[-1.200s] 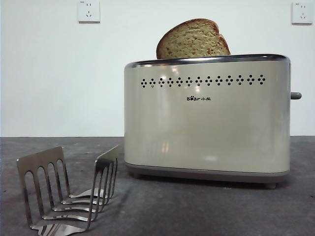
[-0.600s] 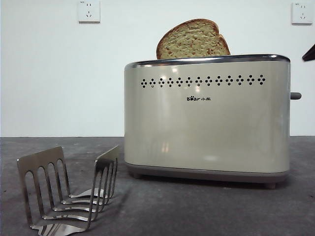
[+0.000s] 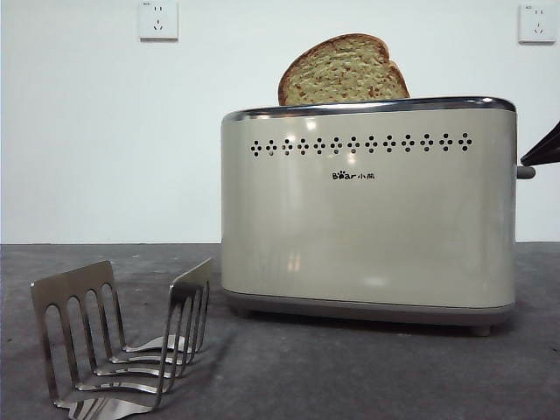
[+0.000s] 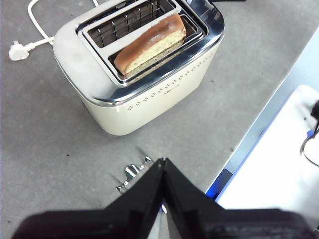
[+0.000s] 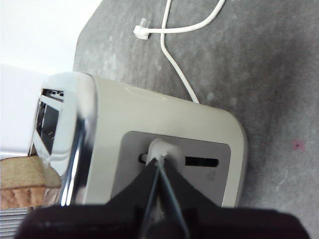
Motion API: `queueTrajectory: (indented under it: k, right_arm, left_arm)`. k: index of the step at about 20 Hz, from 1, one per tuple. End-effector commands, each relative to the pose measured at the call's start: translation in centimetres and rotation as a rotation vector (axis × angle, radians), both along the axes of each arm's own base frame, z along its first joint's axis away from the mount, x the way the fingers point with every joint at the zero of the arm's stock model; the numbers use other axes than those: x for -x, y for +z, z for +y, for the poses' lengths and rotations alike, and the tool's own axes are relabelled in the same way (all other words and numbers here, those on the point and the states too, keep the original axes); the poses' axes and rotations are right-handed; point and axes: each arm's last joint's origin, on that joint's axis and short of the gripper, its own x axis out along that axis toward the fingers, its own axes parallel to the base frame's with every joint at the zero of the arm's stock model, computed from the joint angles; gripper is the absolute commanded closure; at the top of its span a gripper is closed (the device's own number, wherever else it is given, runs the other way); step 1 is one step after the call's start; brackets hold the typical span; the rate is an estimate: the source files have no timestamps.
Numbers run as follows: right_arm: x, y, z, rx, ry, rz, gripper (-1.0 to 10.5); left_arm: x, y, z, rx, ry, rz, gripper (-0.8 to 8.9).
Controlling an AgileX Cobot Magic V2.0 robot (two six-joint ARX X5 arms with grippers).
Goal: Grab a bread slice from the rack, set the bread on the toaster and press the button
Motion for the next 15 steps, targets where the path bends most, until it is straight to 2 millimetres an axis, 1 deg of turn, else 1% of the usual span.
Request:
queueTrajectory:
  k: [1, 10, 15]
  right_arm:
    - [-0.4, -0.9, 0.0, 0.007, 0.005, 0.020, 9.5]
    - [-1.0, -2.7, -0.2, 0.022, -0.016, 0.101, 9.5]
    - [-1.3, -3.9, 0.5, 0.041, 0.015, 0.149, 9.5]
  left_arm:
    - [0.3, 0.1, 0.3, 0.019, 0.016, 0.007, 8.22]
    - [0.6, 0.3, 0.6, 0.035, 0.028, 0.007, 8.22]
    - [0.6, 0.3, 0.6, 0.035, 0.029, 0.007, 8.22]
